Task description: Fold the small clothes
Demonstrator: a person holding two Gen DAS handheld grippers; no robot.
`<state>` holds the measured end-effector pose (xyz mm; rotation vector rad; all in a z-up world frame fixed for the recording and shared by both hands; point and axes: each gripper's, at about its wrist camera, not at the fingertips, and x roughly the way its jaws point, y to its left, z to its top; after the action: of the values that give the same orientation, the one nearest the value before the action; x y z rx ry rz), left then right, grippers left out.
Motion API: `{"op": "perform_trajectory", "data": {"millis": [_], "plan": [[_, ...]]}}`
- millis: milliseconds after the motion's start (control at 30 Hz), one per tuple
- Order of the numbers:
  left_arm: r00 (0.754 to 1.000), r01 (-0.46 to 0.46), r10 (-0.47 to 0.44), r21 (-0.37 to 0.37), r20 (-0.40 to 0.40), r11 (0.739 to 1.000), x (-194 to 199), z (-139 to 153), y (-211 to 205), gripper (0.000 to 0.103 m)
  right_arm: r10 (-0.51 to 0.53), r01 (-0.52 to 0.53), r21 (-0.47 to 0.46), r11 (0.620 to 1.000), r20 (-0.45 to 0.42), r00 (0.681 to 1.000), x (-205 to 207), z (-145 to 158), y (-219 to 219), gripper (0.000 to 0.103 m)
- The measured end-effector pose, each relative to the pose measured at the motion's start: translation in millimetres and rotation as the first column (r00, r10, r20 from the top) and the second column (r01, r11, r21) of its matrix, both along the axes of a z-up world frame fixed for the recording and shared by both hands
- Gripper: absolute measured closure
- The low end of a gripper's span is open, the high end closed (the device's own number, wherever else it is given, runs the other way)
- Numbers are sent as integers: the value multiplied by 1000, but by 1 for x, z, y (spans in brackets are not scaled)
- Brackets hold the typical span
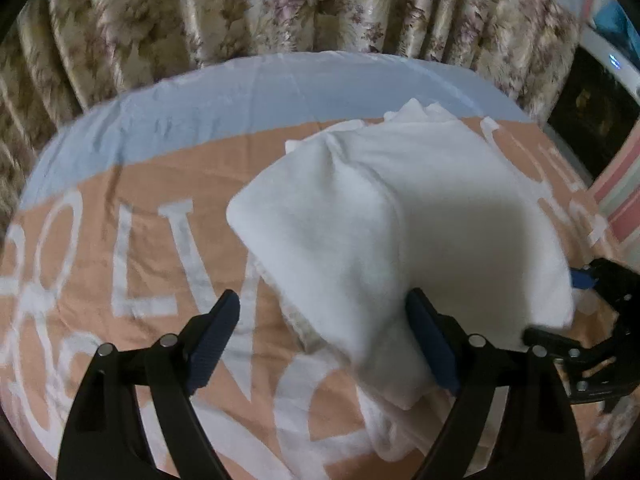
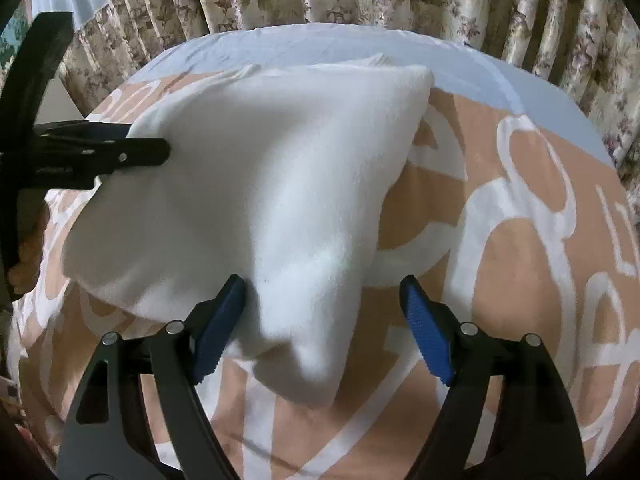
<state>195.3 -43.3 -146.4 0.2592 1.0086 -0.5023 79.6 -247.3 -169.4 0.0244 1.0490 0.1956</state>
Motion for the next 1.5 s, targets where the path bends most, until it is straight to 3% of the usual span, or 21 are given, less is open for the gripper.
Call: {"op": "perform_trajectory", "data": {"millis": [167, 300, 400, 467, 633, 700, 800, 1100, 1233, 1500], "plan": [[996, 55, -60, 90, 59, 994, -3, 3, -13, 16, -5, 6, 11, 1000, -10, 1000, -6, -1, -3, 24], [995, 29, -39, 104, 95, 994, -15, 12, -8, 15, -12, 11, 11, 1000, 35, 999, -8, 15, -2, 24], [993, -30, 21, 81, 114, 996, -31, 26, 4, 9, -53, 48, 59, 997, 98, 994, -17, 38, -9, 18], [987, -93, 84, 59, 138, 994, -48, 37, 16, 5, -98, 87, 81, 993, 141, 985, -25, 52, -12, 3], [951, -249, 238, 34, 195, 968, -89, 57, 44, 5, -250, 217, 172, 961, 197, 948, -55, 76, -17, 3], [938, -289, 286, -17, 198, 957, -106, 67, 56, 3, -280, 256, 148, 955, 173, 944, -62, 81, -11, 3], [926, -315, 325, -83, 191, 946, -129, 83, 69, 2, -294, 276, 110, 955, 221, 930, -79, 95, 2, 3], [927, -239, 281, -188, 247, 953, -195, 125, 78, 2, -300, 289, 81, 954, 288, 909, -114, 127, 39, 3], [922, -242, 288, -195, 259, 951, -210, 130, 83, 2, -298, 290, 75, 954, 318, 900, -128, 140, 50, 3], [868, -276, 316, -157, 383, 948, -238, 162, 83, 2, -311, 322, 38, 946, 388, 867, -156, 168, 62, 3]]}}
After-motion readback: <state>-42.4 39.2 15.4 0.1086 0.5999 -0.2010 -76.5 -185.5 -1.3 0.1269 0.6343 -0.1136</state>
